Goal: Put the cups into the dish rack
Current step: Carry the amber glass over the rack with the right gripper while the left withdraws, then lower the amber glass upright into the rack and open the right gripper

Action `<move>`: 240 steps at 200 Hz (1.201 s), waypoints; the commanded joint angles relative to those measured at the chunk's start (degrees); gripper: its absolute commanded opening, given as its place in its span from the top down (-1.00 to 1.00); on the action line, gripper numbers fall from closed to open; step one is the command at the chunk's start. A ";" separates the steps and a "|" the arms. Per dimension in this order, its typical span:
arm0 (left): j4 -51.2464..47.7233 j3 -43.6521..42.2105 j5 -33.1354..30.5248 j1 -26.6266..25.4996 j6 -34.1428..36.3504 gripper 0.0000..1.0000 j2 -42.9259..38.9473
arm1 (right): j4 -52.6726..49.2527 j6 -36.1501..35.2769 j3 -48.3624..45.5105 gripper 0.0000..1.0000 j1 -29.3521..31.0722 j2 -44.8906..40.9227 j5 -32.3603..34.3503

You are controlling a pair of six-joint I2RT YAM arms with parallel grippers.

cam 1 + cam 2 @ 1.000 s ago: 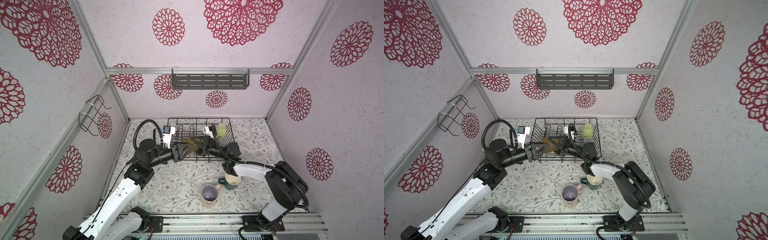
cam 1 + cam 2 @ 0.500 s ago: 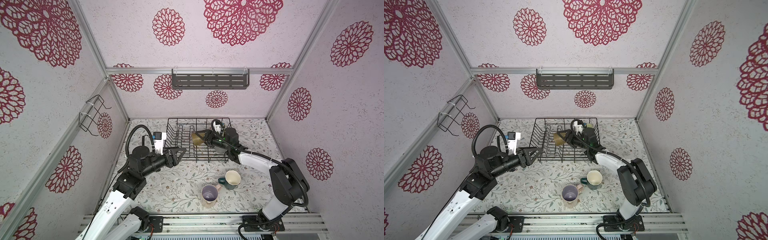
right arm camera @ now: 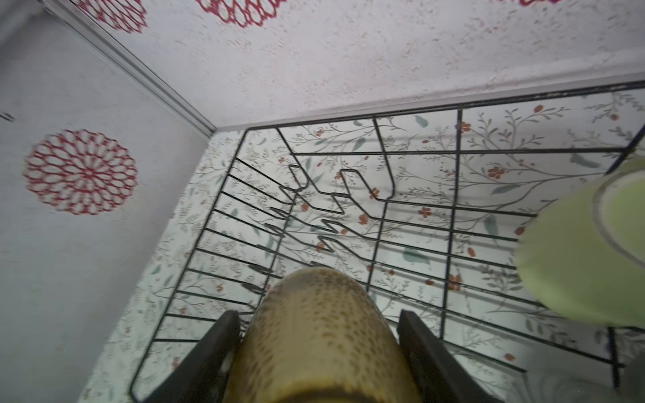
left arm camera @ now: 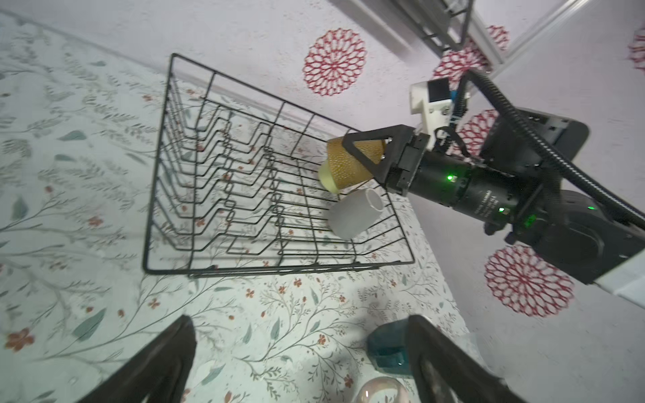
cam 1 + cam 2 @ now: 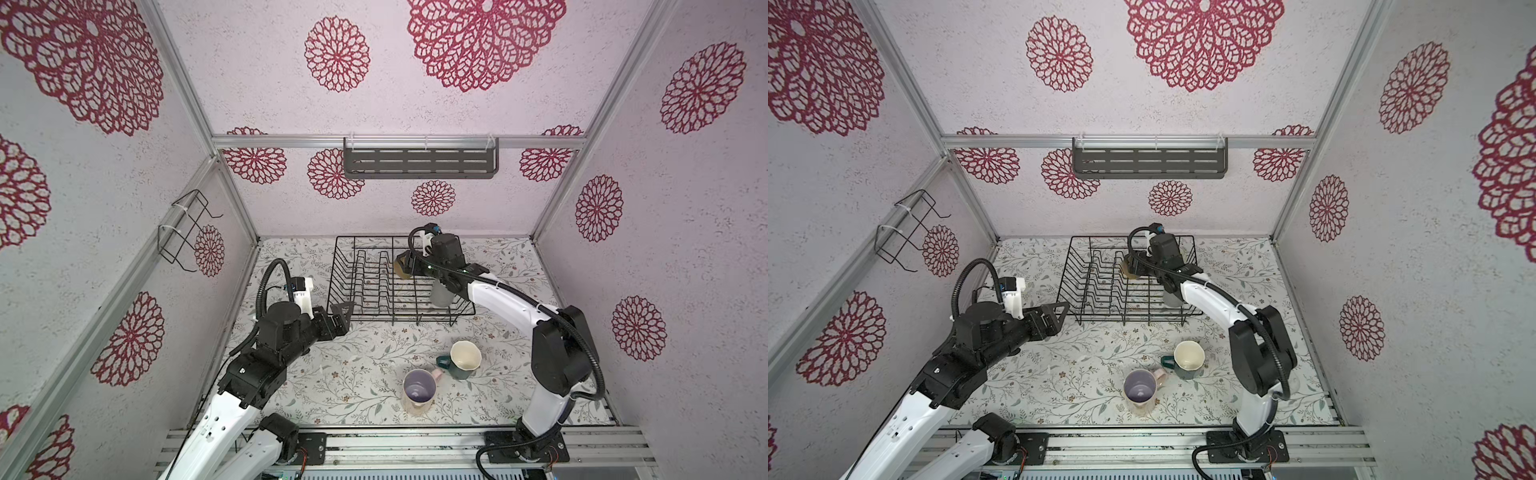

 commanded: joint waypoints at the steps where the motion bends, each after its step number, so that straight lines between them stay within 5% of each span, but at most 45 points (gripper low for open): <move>1: -5.64 -0.45 -7.34 0.42 -1.02 -0.95 0.17 | -5.00 -7.11 5.02 -0.17 0.16 2.08 7.23; 33: -10.41 -1.16 -14.76 0.71 -2.62 -0.95 -0.01 | -8.46 -10.58 11.68 -0.18 0.22 8.31 11.47; 77: -13.80 1.20 -17.03 1.40 -0.30 -0.95 1.63 | -13.06 -14.15 22.27 -0.18 0.41 17.54 13.90; 140: -13.43 2.09 -17.57 1.91 3.36 -0.95 4.54 | -18.75 -16.85 35.76 -0.20 0.53 29.44 17.34; 240: -12.27 2.17 -15.36 2.44 4.68 -0.95 7.64 | -21.26 -15.50 42.59 -0.38 -0.55 35.70 16.97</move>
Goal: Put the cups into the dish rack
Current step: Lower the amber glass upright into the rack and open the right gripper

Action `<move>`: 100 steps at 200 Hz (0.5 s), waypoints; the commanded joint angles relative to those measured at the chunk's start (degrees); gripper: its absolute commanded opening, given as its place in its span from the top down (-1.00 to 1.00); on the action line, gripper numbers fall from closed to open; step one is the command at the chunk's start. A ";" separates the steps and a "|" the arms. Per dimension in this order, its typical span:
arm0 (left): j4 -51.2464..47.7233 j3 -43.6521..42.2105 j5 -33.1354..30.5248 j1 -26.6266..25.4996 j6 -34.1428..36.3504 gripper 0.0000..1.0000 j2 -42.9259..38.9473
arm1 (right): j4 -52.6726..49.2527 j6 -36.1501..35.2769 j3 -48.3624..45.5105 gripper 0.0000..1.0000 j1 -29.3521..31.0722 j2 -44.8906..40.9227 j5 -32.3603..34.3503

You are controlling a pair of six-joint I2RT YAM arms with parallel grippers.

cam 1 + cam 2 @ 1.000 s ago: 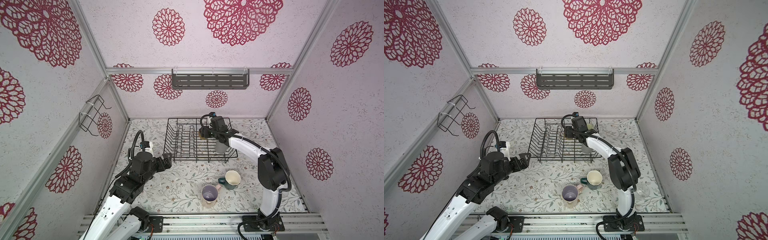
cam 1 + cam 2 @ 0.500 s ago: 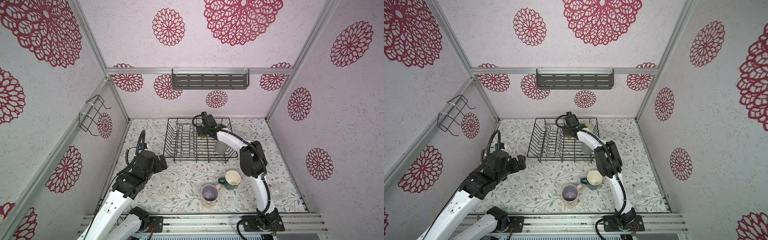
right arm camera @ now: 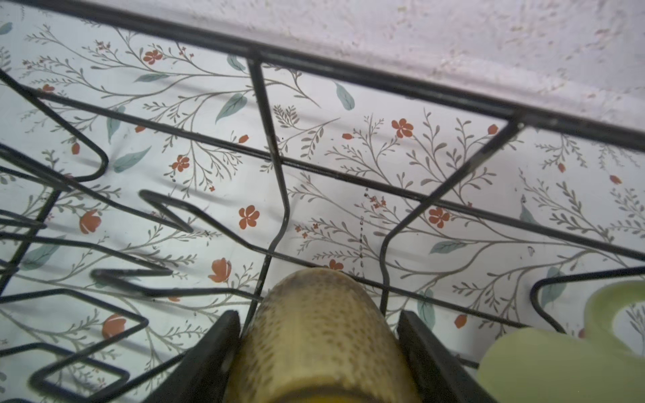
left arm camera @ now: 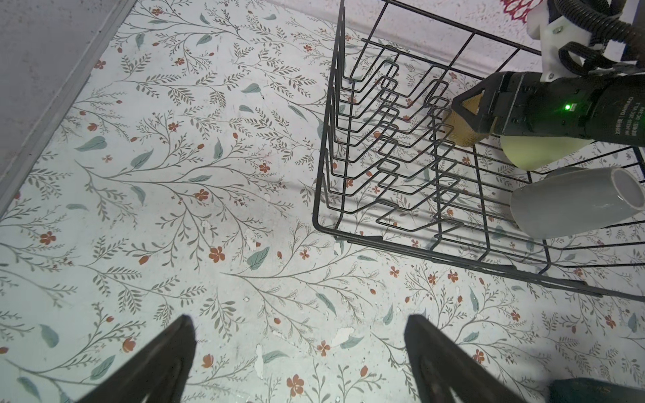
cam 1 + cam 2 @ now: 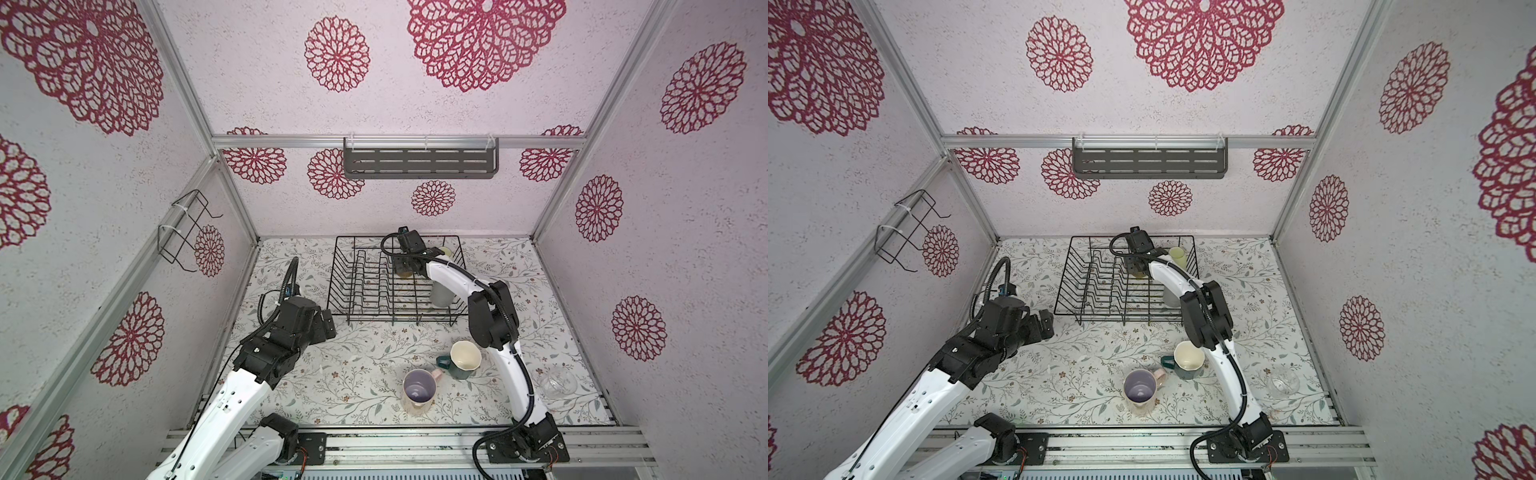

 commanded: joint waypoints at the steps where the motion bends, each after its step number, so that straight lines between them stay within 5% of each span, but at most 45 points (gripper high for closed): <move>1: 1.25 0.64 0.98 0.37 0.91 -0.95 -0.49 | -1.60 0.26 2.88 -0.39 -0.55 0.32 1.13; 49: 2.07 -0.02 2.95 0.46 0.28 -0.95 -1.37 | -3.72 0.10 2.64 -0.72 -0.59 -1.37 1.55; 100: 2.48 0.78 6.51 0.51 -0.61 -0.95 -2.37 | -5.62 1.69 -0.53 -0.75 -0.50 -7.86 -0.55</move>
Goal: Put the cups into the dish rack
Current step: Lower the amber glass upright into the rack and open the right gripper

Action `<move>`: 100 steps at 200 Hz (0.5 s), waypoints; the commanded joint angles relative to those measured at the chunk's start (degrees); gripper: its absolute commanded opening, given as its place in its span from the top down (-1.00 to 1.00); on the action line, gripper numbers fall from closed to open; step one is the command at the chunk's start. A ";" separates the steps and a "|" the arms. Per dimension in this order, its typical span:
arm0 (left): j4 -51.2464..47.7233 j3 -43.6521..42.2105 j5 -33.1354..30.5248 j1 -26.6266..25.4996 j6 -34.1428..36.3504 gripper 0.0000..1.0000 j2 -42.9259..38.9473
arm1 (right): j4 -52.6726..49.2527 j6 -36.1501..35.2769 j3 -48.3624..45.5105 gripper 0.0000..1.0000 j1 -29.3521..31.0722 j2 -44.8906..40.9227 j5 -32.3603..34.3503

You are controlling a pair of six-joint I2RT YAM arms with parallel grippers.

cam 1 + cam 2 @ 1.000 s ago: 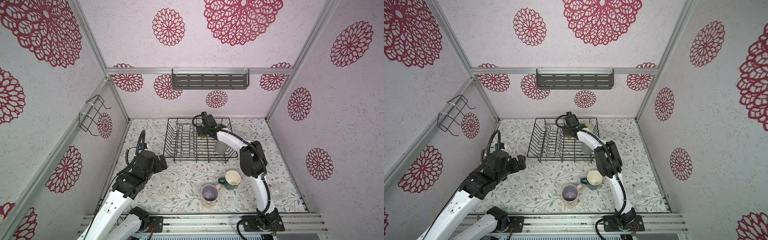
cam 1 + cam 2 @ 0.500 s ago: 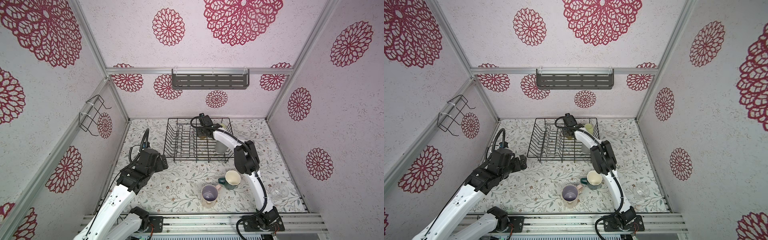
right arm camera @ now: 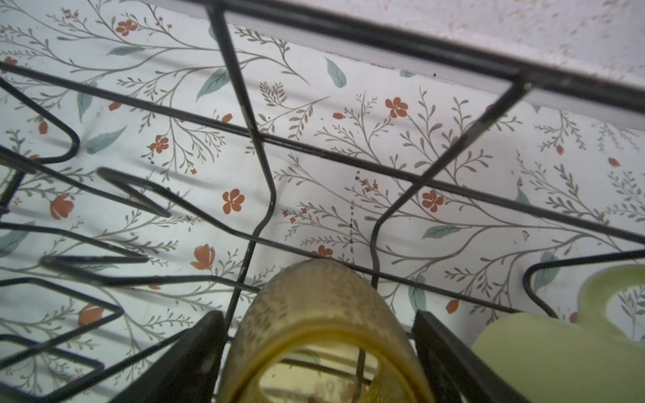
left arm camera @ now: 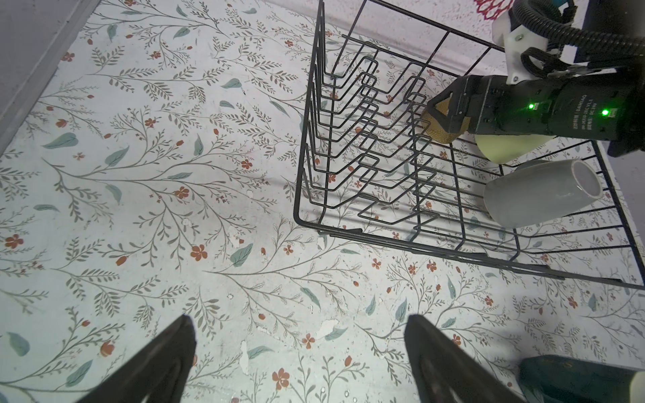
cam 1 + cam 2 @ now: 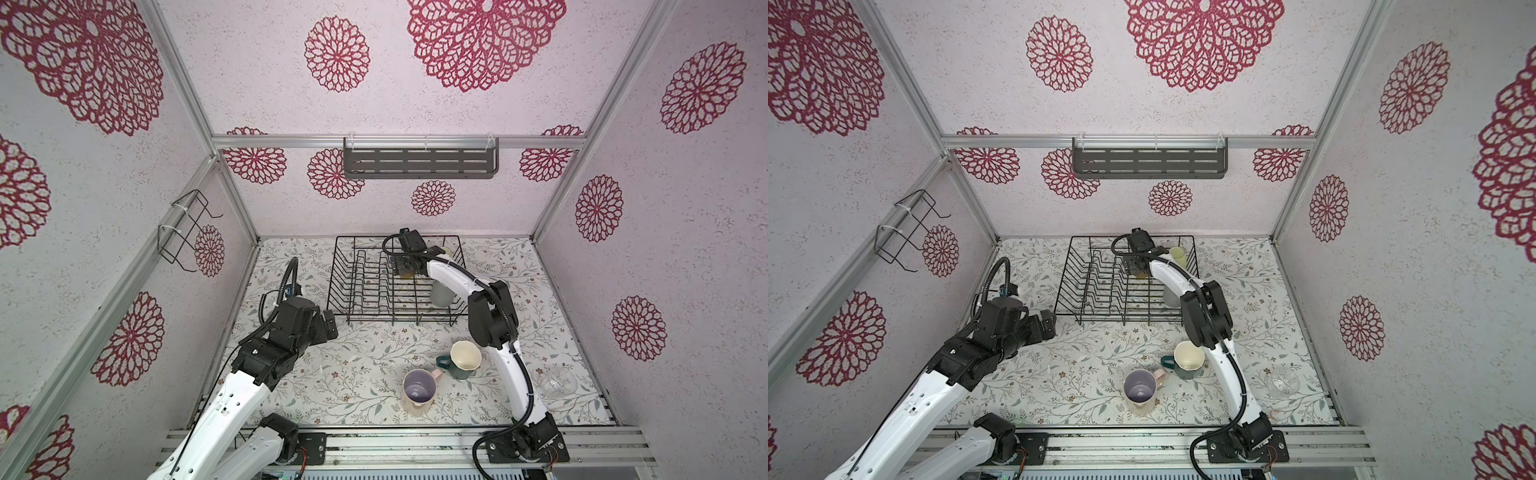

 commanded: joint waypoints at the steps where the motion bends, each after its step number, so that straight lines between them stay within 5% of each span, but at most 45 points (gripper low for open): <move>1: 1.94 0.80 2.83 0.48 -0.33 -0.95 -1.44 | -1.37 1.53 -1.50 -0.75 -0.13 -8.21 -0.65; 55: 10.17 -0.12 22.48 -0.98 0.30 -0.95 -0.44 | 4.13 2.30 -17.52 -0.86 0.18 -24.95 -2.52; 100: 11.30 2.87 21.25 -9.28 3.21 -0.99 7.51 | 14.38 0.39 -40.20 -0.98 -0.08 -44.07 2.64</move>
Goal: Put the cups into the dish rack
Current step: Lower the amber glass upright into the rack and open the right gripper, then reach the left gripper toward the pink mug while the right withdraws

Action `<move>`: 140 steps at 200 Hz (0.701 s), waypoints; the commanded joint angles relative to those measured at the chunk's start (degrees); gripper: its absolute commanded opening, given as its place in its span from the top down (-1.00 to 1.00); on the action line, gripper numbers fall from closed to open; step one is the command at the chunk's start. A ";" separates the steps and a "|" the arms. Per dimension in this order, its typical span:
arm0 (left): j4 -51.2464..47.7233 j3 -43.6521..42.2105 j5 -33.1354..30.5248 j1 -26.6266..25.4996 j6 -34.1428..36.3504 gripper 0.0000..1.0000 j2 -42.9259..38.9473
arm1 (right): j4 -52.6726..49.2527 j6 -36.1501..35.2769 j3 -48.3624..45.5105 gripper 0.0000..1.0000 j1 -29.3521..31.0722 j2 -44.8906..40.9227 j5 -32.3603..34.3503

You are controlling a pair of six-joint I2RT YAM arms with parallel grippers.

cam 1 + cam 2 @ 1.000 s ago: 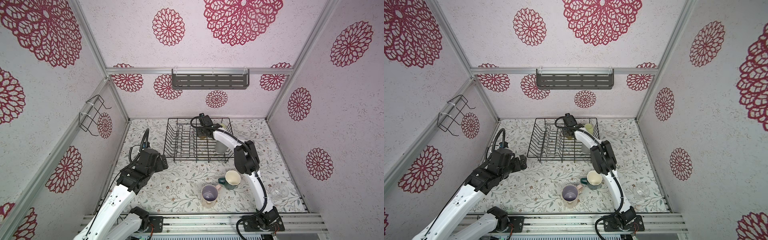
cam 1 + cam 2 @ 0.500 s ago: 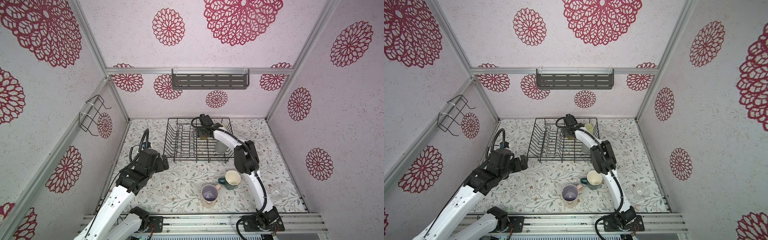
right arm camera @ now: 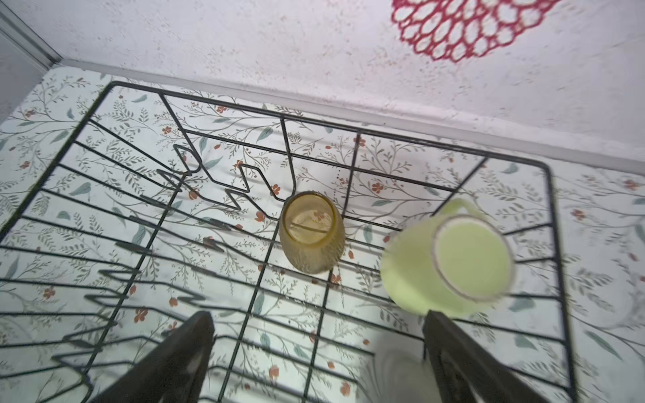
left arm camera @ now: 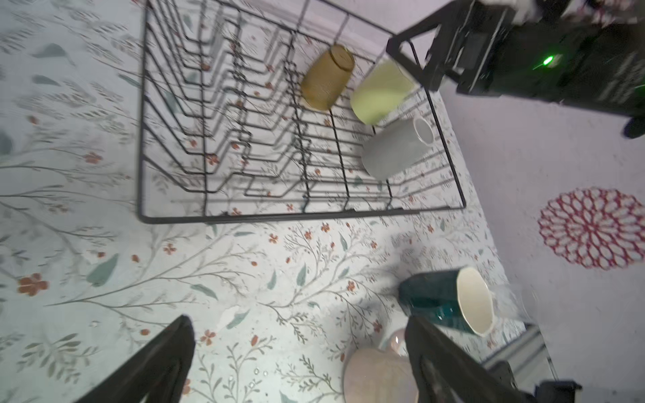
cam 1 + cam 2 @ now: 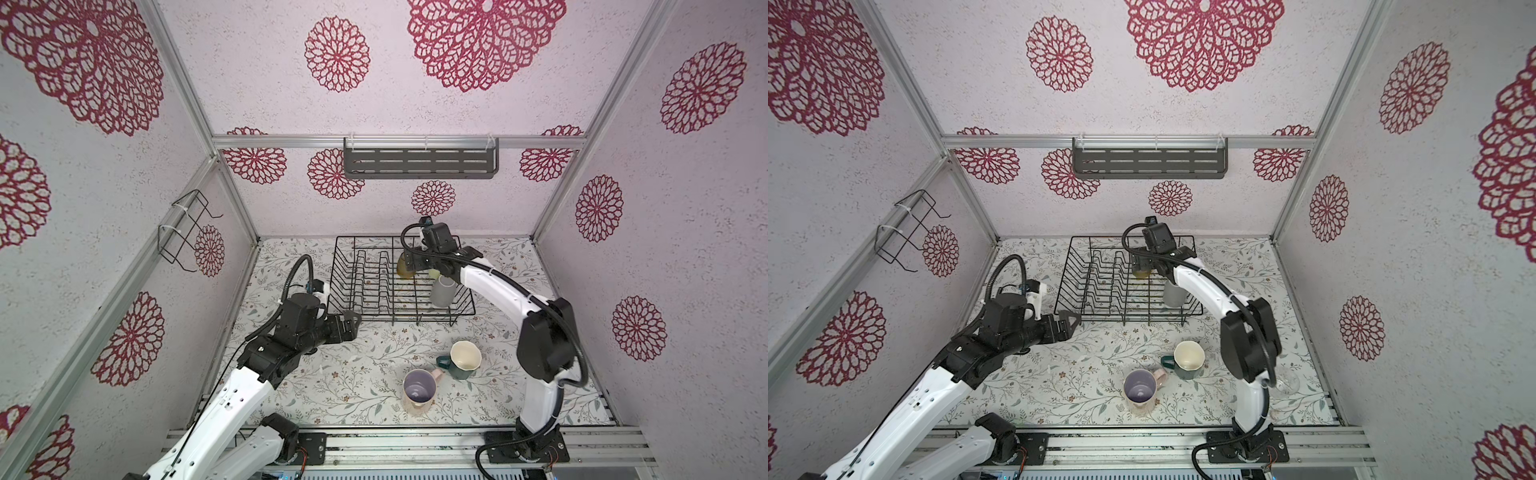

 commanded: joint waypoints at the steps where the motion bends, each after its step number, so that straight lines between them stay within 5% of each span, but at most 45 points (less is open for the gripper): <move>1: 3.08 2.53 2.05 -4.11 2.63 -1.00 3.68 | 6.01 -1.06 -8.72 -0.97 -0.26 -8.90 3.89; 54: 5.17 4.90 8.10 -14.22 4.46 -0.97 15.25 | 7.29 0.69 -26.94 -0.98 -1.91 -27.78 20.83; 140: -6.62 14.85 3.93 -25.01 8.11 -0.95 31.33 | 9.19 7.50 -42.28 -0.97 -6.59 -39.13 18.81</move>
